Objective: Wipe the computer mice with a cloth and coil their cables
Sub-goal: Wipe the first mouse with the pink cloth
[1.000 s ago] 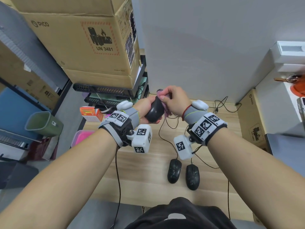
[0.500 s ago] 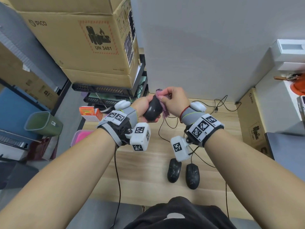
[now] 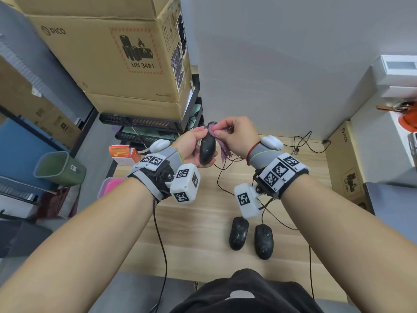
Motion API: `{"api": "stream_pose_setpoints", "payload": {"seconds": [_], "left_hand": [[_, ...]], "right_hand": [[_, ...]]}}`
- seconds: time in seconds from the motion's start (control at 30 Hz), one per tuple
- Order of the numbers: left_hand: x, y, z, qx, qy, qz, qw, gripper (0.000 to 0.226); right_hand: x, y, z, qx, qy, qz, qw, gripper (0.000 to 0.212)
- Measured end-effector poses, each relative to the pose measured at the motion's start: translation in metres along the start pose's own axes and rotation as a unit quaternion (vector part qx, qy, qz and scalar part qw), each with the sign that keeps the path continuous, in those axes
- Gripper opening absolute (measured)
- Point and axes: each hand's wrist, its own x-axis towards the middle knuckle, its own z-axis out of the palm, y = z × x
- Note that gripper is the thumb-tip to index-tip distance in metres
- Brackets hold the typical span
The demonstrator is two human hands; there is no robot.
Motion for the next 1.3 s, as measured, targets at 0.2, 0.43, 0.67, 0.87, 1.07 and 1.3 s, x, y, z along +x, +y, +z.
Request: {"api": "stream_pose_setpoints", "payload": {"seconds": [0.2, 0.43, 0.67, 0.87, 1.07, 1.3], "left_hand": [[0.002, -0.001, -0.002, 0.007, 0.006, -0.007, 1.000, 0.016], [0.001, -0.004, -0.001, -0.016, 0.010, 0.018, 1.000, 0.026], [0.003, -0.003, -0.003, -0.041, 0.049, 0.036, 0.997, 0.032], [-0.002, -0.003, -0.001, -0.003, -0.017, 0.035, 0.999, 0.022], [0.003, -0.004, 0.010, -0.027, 0.012, 0.054, 0.998, 0.028], [0.002, -0.001, 0.003, -0.040, -0.006, 0.044, 0.998, 0.019]], "right_hand": [[-0.013, -0.007, 0.000, -0.048, -0.134, -0.094, 0.985, 0.012], [0.005, -0.008, -0.011, -0.080, -0.014, -0.045, 0.996, 0.011], [-0.007, -0.011, -0.014, 0.026, -0.152, -0.088, 0.984, 0.014], [0.003, -0.003, -0.016, 0.066, -0.083, -0.039, 0.994, 0.013], [0.006, 0.004, -0.009, 0.062, 0.007, 0.004, 0.998, 0.007], [-0.004, -0.006, -0.018, 0.085, -0.109, -0.048, 0.989, 0.019]]}}
